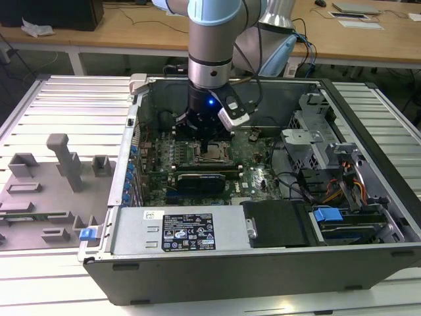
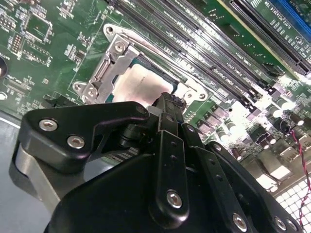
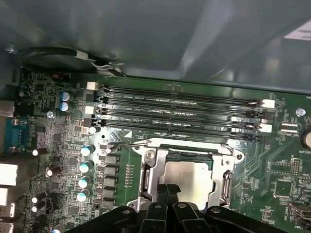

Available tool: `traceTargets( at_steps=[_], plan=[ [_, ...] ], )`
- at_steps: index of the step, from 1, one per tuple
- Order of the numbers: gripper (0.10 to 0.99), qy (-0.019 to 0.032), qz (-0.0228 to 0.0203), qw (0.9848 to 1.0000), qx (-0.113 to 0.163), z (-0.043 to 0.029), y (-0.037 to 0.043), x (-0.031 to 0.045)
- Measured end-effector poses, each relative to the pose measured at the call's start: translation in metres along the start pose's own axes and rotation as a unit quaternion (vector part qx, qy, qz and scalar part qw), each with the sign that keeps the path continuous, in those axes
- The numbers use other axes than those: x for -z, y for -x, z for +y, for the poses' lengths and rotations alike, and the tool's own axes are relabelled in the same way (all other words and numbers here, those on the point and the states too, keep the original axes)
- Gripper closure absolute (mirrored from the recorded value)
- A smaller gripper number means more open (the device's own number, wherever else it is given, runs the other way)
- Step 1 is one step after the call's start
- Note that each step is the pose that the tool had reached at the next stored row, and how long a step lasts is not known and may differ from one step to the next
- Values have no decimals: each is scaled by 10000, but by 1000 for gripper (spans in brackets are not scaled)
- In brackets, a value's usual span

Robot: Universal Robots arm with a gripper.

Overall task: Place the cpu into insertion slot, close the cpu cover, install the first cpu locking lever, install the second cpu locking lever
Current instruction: 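Close the cpu cover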

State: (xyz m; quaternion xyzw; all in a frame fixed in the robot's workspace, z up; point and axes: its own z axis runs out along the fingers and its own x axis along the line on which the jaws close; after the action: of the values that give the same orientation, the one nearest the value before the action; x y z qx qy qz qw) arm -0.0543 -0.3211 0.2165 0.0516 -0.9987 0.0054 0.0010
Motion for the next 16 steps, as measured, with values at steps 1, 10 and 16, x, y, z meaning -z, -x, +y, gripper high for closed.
traceTargets(
  at_steps=[1,10,16],
  plan=[
    [980,3,-1,10000,8,1,0,0],
    [980,74,-12,10000,8,8,-74,-31],
    [980,136,-20,9999,8,8,-87,-66]
  ],
)
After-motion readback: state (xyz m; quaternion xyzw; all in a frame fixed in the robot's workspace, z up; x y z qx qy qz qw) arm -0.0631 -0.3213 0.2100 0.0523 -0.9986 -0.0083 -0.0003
